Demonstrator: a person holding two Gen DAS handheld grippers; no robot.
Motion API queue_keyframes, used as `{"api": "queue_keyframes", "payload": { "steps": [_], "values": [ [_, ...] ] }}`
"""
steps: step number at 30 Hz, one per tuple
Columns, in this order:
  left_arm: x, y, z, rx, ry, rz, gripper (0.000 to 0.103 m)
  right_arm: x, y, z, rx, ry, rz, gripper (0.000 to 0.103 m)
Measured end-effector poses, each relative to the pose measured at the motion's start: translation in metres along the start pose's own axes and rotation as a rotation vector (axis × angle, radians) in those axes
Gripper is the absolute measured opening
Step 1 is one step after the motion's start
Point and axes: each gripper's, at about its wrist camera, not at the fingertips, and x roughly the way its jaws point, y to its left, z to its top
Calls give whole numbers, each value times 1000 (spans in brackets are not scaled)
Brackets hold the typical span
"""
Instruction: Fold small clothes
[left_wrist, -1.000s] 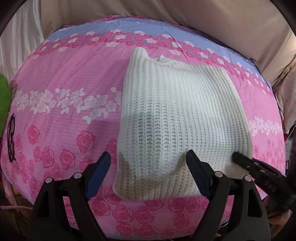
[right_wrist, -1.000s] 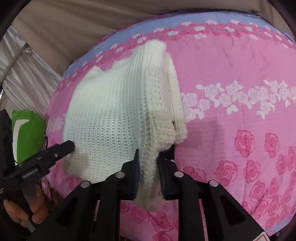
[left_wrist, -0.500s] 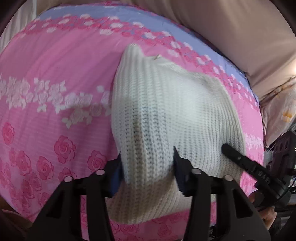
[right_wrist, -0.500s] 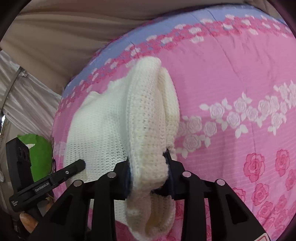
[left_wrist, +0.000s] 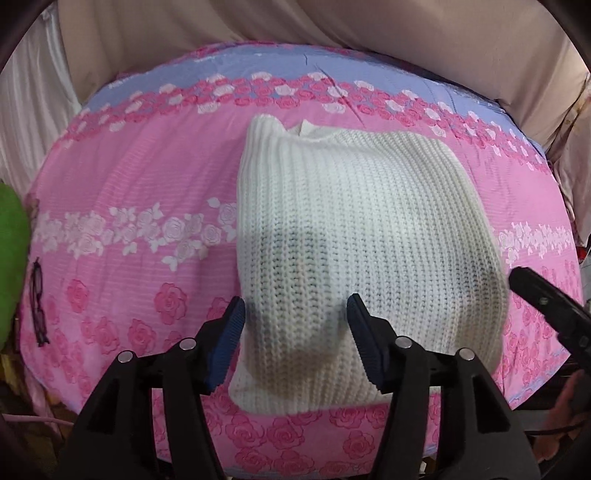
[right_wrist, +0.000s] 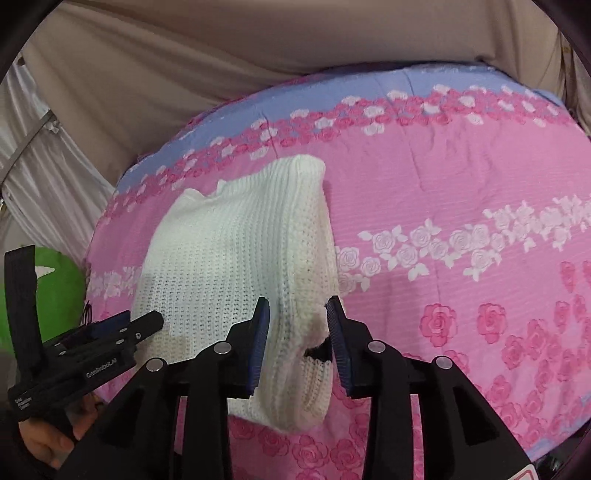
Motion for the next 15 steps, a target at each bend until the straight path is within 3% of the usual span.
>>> {"api": "queue_keyframes", "payload": {
  "steps": [7, 9, 15],
  "values": [
    [-33, -18, -14, 13, -89, 55, 67, -42, 8, -24, -70, -79, -124, 33],
    [-39, -24, -16, 29, -112, 81, 68, -48, 10, -29, -90, -85, -152, 40],
    [-50, -31, -29, 20, -164, 134, 68, -53, 16, -44, -114, -83, -173, 45]
  ]
}}
